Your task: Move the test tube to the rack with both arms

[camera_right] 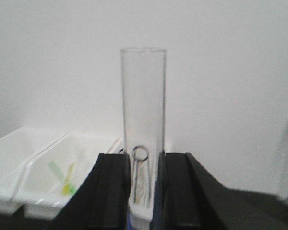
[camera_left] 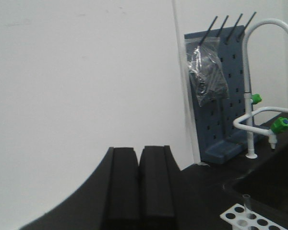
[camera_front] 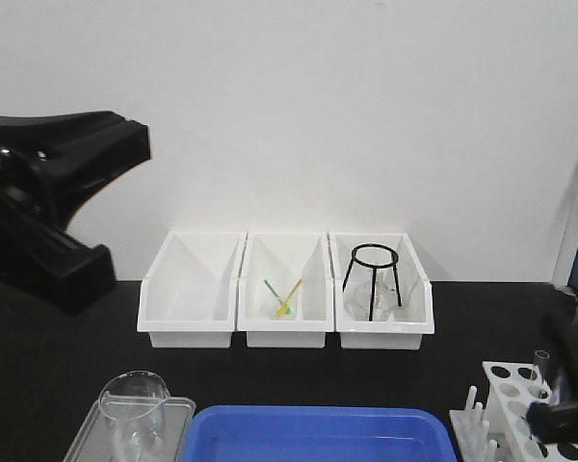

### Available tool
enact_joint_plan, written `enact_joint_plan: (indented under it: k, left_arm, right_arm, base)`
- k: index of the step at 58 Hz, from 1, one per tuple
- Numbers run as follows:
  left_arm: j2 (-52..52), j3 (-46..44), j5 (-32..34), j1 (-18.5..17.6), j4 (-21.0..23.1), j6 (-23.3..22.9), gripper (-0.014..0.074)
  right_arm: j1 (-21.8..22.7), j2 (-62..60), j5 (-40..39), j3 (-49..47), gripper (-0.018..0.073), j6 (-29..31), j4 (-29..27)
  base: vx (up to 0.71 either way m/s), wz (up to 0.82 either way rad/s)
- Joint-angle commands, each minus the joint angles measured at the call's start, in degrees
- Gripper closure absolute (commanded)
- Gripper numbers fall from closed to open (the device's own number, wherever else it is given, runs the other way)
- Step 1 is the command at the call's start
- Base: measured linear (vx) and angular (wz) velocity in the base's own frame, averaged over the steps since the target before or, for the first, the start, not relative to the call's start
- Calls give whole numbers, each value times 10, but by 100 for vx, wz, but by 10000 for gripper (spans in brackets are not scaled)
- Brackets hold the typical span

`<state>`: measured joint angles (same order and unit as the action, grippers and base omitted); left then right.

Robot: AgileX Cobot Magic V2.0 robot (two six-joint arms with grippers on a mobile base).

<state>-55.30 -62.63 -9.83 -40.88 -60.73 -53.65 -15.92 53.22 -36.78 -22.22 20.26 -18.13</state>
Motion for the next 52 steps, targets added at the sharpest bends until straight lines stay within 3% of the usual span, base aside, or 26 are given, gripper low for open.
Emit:
enact_joint_plan:
  k: [1, 13, 38, 52]
  left_arm:
    - [19, -16, -1, -1, 2, -2, 605]
    - [23, -16, -5, -1, 2, -6, 603]
    - [19, 18, -8, -1, -3, -6, 603]
    - [20, 28, -8, -1, -25, -6, 603]
  right_arm:
    - [33, 6, -141, -5, 567, 2, 6]
    - [67, 84, -223, 26, 567, -59, 3]
    - [67, 267, -373, 21, 567, -182, 11]
    - [67, 313, -400, 0, 567, -179, 42]
  base:
    - [0, 0]
    - [0, 0]
    - [0, 0]
    - [0, 0]
